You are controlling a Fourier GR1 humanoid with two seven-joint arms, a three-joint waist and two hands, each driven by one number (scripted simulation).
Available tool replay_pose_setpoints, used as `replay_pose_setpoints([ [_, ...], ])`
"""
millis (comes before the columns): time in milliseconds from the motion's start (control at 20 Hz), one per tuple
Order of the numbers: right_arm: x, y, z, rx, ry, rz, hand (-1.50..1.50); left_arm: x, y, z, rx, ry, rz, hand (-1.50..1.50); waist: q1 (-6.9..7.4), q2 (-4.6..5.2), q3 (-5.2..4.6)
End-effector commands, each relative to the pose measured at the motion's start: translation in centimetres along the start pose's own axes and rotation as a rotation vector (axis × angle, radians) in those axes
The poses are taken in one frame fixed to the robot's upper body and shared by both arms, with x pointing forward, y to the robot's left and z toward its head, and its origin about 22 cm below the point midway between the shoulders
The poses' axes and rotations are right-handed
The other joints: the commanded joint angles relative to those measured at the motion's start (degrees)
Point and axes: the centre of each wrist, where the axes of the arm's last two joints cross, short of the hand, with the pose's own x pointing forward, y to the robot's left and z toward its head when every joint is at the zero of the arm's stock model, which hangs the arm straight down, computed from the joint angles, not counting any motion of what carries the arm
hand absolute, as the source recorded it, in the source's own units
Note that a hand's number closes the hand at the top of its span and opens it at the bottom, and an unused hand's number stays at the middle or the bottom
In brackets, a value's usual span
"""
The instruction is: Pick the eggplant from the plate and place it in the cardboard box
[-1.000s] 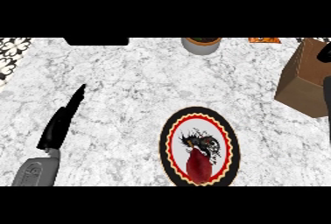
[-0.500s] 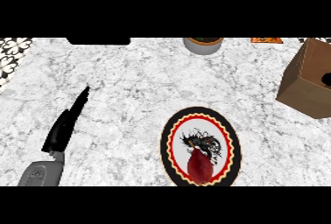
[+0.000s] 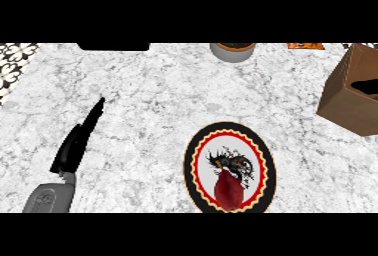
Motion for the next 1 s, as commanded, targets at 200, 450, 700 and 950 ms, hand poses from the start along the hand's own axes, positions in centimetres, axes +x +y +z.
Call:
replay_pose_setpoints([
  [200,-2.5,0.0,-1.2,-0.096,-0.010,-0.397,-1.50,-0.3,1.6,-1.9,0.020,0.000,-0.005,0.00,-0.50,0.16,-0.02],
  [450,-5.3,-1.6,-1.7,-0.250,0.034,-0.591,-1.50,0.2,0.1,0.2,0.006,0.003,-0.001,0.00,-0.15,-0.22,0.03],
  [700,-11.0,-1.5,-1.0,-0.371,-0.012,-0.636,-1.50,-1.0,1.4,-0.6,0.003,0.003,0.011,0.00,-0.56,-0.10,-0.03],
  [950,-16.5,-3.0,-0.4,-0.445,-0.029,-0.660,-1.50,-1.3,0.4,1.1,0.000,0.003,0.003,0.00,-0.52,-0.26,-0.03],
])
